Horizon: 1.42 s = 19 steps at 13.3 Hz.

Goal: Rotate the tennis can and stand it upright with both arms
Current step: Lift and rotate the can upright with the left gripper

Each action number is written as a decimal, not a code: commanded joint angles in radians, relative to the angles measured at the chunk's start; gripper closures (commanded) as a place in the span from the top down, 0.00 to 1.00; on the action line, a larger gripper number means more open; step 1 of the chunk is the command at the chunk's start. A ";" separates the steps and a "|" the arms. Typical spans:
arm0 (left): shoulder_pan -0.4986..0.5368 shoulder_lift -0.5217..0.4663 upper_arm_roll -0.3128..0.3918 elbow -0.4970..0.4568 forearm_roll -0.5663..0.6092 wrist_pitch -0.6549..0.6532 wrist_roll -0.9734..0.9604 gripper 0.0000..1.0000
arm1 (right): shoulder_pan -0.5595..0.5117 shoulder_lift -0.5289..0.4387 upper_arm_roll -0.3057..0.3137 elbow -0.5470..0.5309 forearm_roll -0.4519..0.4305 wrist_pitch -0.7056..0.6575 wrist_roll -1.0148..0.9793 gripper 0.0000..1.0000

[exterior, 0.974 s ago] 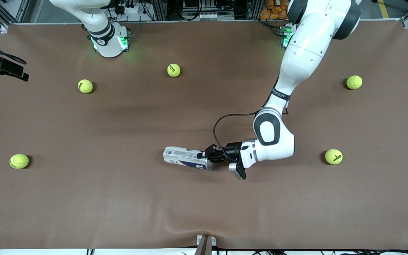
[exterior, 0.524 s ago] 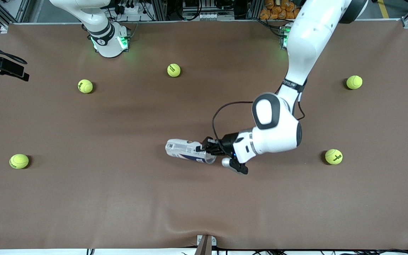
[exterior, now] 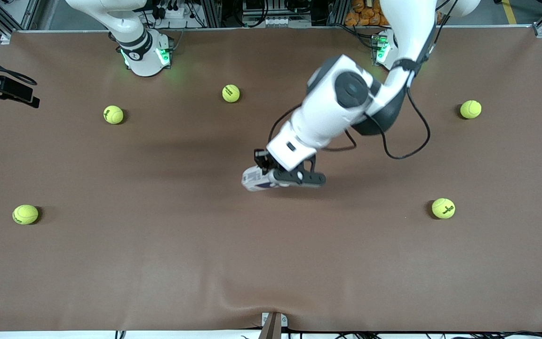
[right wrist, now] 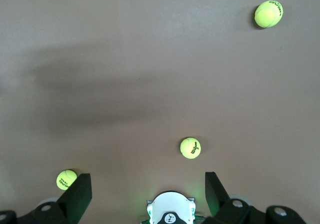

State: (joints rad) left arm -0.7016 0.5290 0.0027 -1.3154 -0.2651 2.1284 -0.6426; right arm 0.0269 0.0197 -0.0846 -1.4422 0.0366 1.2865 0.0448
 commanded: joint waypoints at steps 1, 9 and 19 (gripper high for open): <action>-0.071 -0.018 0.019 -0.002 0.201 -0.127 -0.193 0.00 | 0.007 0.003 -0.004 0.017 0.014 -0.013 0.007 1.00; -0.214 0.052 0.036 0.047 0.435 -0.248 -0.501 0.00 | 0.011 0.003 -0.006 0.019 0.012 -0.010 0.007 1.00; -0.257 0.135 0.059 0.076 0.445 -0.225 -0.558 0.00 | 0.013 0.003 -0.003 0.017 0.012 -0.013 0.006 1.00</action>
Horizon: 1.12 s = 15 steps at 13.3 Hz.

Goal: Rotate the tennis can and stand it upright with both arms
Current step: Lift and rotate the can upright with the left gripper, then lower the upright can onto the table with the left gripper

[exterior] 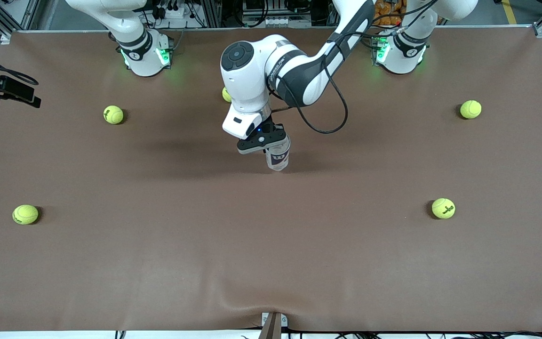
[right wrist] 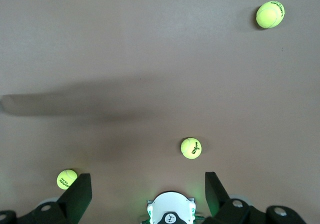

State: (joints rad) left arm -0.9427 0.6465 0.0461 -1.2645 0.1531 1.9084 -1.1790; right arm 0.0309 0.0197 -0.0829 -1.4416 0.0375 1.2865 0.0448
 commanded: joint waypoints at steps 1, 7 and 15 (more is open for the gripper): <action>-0.016 0.024 0.015 0.025 0.031 0.004 -0.024 0.00 | 0.009 0.002 -0.005 0.017 0.012 -0.015 0.006 1.00; -0.016 0.042 0.009 0.024 0.045 0.061 -0.045 0.00 | 0.009 0.000 -0.006 0.017 0.012 -0.019 0.007 1.00; -0.018 0.053 0.009 0.013 0.046 0.061 -0.045 0.00 | 0.010 0.000 -0.005 0.017 0.012 -0.018 0.006 1.00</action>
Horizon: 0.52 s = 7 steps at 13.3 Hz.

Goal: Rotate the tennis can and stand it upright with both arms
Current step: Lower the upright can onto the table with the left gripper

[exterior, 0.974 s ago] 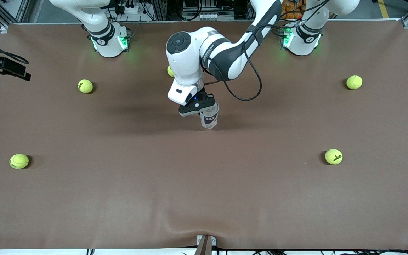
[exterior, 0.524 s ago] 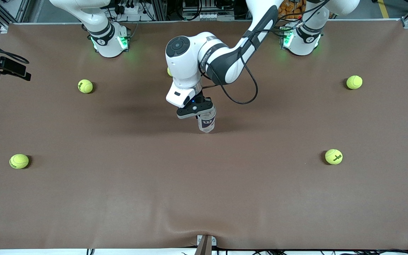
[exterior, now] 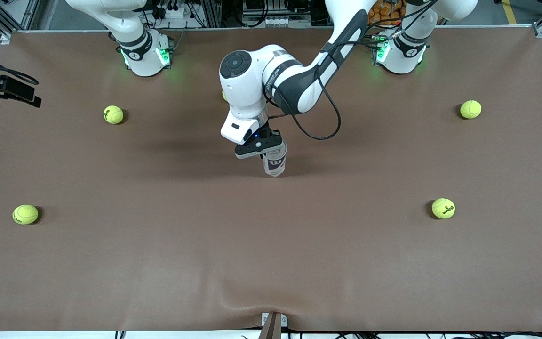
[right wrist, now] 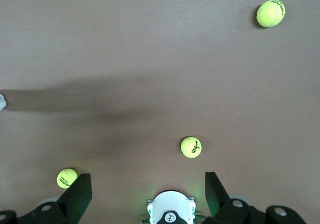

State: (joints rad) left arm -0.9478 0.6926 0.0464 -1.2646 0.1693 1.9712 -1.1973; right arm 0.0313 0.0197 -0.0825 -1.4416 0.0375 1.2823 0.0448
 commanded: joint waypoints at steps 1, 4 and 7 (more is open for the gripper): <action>-0.013 0.007 0.009 0.013 0.030 -0.002 -0.027 0.00 | 0.010 0.000 -0.005 0.017 0.012 -0.014 0.006 1.00; -0.011 0.005 0.009 0.014 0.029 0.000 -0.027 0.02 | 0.010 0.000 -0.005 0.017 0.012 -0.014 0.006 1.00; -0.011 0.005 0.007 0.014 0.030 -0.002 -0.027 0.04 | 0.010 0.000 -0.005 0.017 0.012 -0.014 0.006 1.00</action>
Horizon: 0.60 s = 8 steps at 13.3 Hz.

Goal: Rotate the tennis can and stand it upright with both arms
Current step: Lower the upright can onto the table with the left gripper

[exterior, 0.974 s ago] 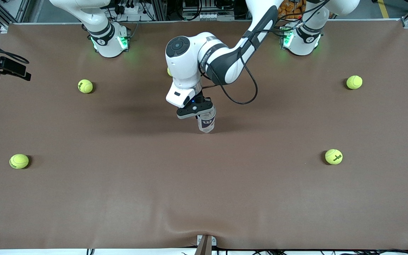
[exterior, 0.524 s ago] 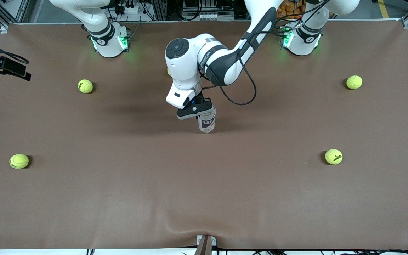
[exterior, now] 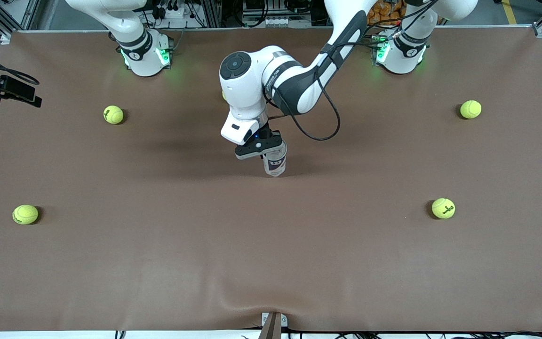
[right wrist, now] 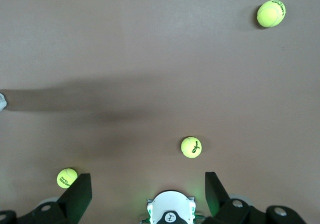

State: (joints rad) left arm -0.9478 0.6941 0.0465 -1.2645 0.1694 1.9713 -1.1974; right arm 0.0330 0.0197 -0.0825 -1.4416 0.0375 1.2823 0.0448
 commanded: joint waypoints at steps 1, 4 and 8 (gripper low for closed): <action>-0.011 0.004 0.007 0.014 0.029 -0.002 -0.027 0.06 | 0.008 0.000 -0.005 0.017 0.012 -0.014 0.006 1.00; -0.011 0.002 0.009 0.014 0.029 -0.002 -0.028 0.15 | 0.008 0.000 -0.005 0.017 0.012 -0.014 0.006 1.00; -0.009 -0.005 0.009 0.014 0.029 -0.002 -0.028 0.19 | 0.008 0.000 -0.005 0.017 0.012 -0.014 0.006 1.00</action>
State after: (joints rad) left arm -0.9476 0.6940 0.0466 -1.2604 0.1694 1.9715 -1.1985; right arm 0.0332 0.0197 -0.0825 -1.4416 0.0375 1.2823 0.0448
